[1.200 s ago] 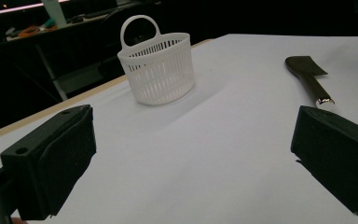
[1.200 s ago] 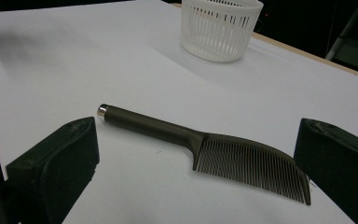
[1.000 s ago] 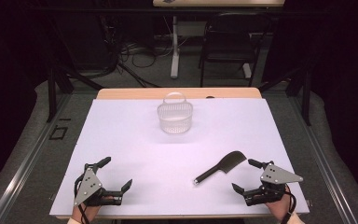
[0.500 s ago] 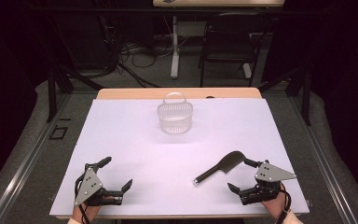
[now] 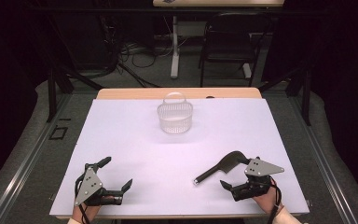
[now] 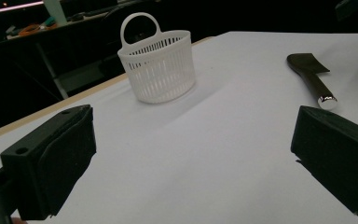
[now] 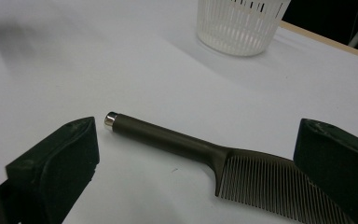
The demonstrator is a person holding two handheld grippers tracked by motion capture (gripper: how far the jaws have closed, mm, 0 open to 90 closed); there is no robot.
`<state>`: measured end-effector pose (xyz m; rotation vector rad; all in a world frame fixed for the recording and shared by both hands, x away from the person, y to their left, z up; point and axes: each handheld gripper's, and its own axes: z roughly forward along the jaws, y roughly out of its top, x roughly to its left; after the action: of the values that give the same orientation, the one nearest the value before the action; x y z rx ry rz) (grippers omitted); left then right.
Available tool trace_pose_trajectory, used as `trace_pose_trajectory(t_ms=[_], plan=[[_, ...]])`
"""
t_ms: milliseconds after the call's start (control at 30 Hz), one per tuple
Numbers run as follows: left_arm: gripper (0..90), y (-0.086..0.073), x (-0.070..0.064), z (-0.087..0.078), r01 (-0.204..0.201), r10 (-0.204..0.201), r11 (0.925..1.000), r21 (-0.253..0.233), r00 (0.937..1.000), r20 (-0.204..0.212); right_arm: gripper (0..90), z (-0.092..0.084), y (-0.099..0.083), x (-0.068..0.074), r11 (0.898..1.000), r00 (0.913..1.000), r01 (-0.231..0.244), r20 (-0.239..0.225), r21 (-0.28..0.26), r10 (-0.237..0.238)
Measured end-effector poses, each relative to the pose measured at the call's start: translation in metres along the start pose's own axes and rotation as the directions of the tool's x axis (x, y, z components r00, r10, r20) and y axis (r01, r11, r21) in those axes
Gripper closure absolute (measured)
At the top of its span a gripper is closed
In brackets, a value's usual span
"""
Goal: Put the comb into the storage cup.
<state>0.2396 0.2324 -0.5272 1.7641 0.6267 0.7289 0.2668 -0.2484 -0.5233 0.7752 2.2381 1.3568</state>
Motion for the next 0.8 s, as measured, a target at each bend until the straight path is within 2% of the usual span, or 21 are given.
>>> trace_pose_trajectory(t_ms=[800], plan=[[0.0,0.0,0.0,0.0,0.001,-0.001,0.9999,0.01,1.0,-0.009,0.0,0.023,0.009,0.007,0.999,0.9994,0.019,-0.031,0.048,-0.018]])
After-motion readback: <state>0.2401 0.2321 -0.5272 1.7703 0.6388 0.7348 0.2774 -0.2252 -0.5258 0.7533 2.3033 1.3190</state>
